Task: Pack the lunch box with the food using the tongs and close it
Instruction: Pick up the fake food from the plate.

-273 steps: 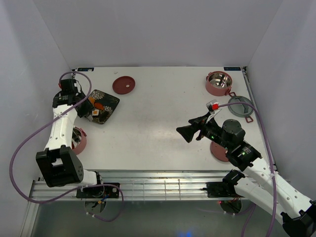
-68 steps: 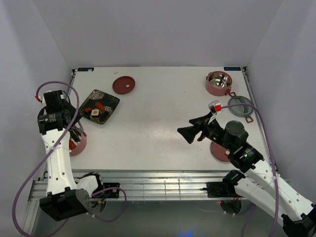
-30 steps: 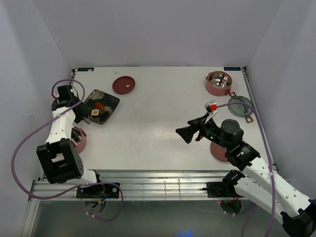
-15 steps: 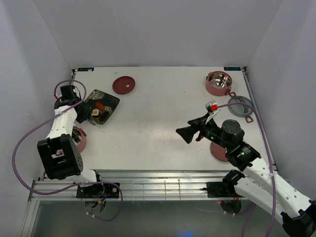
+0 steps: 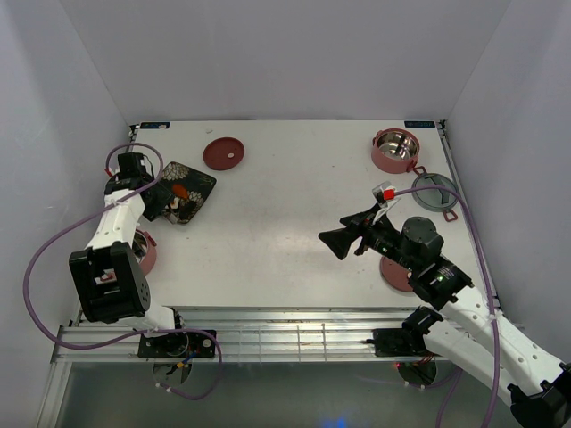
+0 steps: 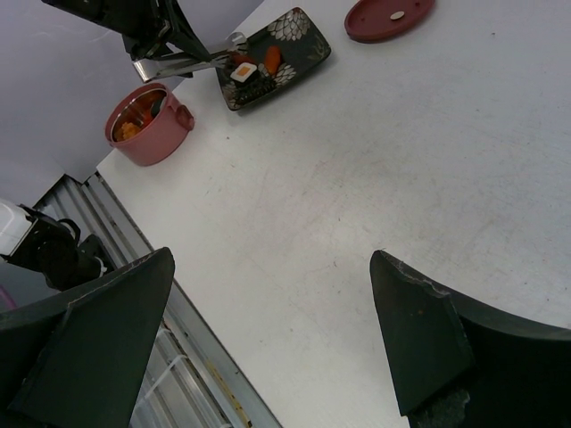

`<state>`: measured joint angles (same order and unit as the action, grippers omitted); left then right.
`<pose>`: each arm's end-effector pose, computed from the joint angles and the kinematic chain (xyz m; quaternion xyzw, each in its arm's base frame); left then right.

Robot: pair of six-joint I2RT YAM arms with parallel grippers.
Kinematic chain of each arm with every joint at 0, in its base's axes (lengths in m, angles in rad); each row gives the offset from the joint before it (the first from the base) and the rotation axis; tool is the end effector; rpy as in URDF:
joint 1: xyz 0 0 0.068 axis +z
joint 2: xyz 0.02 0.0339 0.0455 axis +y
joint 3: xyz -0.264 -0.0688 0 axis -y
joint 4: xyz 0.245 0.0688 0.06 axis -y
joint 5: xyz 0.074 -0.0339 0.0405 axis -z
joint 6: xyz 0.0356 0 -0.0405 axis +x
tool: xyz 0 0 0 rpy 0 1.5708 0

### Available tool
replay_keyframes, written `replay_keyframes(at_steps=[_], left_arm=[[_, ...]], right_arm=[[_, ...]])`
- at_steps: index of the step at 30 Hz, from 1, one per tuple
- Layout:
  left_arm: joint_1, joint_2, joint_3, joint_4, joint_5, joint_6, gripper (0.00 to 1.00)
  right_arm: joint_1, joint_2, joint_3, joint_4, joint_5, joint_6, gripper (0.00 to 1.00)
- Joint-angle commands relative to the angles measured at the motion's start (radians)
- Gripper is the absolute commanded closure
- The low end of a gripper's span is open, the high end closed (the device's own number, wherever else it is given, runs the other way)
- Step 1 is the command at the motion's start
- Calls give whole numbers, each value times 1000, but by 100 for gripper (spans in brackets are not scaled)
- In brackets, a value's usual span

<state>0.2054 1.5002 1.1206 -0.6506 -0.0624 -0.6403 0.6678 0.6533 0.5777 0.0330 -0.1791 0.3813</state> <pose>0.3006 0.0649 0.2479 -0.4029 0.8750 -0.0282 0.2671 0.1281 0.1091 0.3106 -0.1639 0.7029 0.4010 0.5641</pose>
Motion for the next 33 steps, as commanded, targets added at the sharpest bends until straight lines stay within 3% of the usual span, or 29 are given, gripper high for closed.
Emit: replay_keyframes(at_steps=[1, 17, 33], left_arm=[[-8, 3, 24, 9, -20, -18, 44], [-47, 92, 114, 26, 12, -21, 45], [-86, 37, 128, -34, -63, -38, 45]], right_arm=[[1, -18, 7, 39, 0, -7, 4], [1, -26, 11, 34, -2, -7, 4], [0, -37, 11, 33, -8, -7, 4]])
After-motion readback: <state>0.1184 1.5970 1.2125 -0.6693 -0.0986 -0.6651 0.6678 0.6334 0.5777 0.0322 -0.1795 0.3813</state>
